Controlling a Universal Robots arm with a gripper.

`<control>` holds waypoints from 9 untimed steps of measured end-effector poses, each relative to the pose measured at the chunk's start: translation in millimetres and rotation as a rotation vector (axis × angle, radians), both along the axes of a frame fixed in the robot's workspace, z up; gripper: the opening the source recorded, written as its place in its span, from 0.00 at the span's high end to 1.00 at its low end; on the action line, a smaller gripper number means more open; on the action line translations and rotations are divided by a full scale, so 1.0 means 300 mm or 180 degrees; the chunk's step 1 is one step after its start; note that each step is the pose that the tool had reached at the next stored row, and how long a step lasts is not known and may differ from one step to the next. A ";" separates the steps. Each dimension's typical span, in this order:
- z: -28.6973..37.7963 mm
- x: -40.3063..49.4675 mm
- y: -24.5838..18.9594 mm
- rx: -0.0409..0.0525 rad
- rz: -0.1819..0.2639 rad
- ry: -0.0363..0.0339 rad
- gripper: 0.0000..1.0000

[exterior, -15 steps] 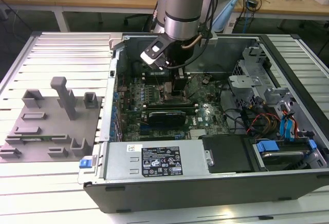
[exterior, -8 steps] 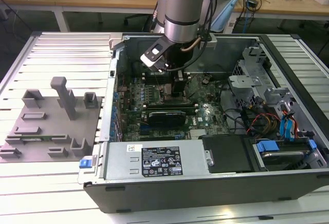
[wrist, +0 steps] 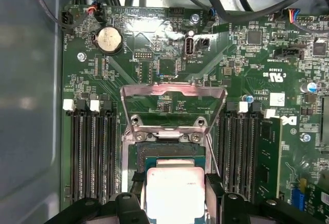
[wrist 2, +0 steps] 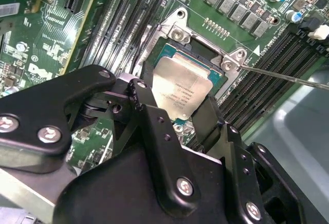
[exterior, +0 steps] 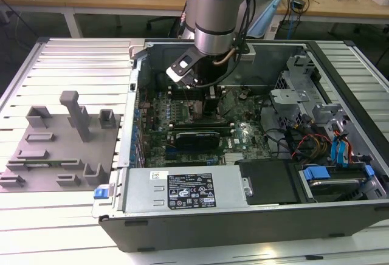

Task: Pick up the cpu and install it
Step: 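Place the cpu into insertion slot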

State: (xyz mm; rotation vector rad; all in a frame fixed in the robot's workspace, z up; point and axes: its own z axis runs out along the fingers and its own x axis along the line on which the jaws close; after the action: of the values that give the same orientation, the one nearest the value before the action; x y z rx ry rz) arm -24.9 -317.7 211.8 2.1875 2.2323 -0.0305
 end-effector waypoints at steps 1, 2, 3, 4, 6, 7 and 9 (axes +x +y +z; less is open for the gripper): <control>-0.003 0.001 0.001 0.0000 -0.0005 0.0000 0.45; -0.006 0.002 0.003 0.0000 -0.0009 0.0000 0.45; -0.010 0.002 0.005 0.0000 -0.0014 0.0000 0.45; -0.012 0.002 0.007 -0.0001 -0.0017 0.0000 0.45; -0.021 0.002 0.018 0.0000 -0.0027 0.0000 0.45; -0.024 0.002 0.021 0.0000 -0.0028 0.0000 0.45; -0.031 0.003 0.024 0.0000 -0.0029 0.0000 0.45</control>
State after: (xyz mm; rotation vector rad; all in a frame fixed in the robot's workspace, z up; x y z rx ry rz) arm -24.1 -310.4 202.6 2.1977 2.2222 -0.0307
